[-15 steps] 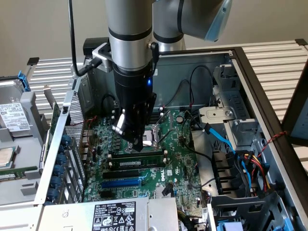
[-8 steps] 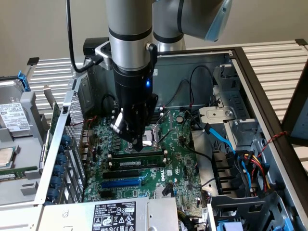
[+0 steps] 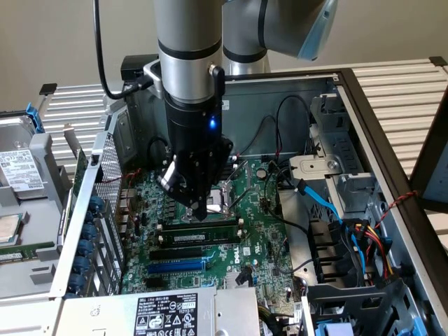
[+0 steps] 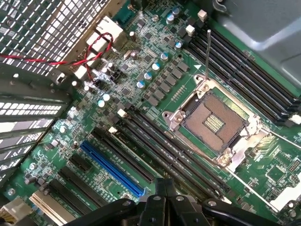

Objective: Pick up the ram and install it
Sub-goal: 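Press down the ram until it locks into place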

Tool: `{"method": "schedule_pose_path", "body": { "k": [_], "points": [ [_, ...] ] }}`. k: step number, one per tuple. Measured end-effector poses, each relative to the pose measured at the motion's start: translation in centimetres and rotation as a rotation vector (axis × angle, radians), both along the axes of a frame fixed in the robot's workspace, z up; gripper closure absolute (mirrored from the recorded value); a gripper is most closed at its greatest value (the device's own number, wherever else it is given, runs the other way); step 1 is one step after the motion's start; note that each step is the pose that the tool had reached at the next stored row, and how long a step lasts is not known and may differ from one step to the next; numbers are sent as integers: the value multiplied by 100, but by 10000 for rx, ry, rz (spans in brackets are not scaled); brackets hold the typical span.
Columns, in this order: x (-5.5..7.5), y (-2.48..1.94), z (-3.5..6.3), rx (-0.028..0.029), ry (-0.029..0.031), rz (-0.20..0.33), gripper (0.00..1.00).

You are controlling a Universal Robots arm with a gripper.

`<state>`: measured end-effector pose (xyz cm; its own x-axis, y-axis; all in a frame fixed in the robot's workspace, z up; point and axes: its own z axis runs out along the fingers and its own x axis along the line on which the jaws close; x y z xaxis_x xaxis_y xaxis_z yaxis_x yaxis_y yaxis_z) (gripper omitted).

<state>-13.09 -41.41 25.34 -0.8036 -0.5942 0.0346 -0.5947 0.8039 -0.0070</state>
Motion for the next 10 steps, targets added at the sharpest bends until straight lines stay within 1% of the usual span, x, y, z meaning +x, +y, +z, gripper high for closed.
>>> {"method": "schedule_pose_path", "body": {
  "k": [10],
  "points": [
    [0,0,0,0,0,-1576,89]
  ]
}}
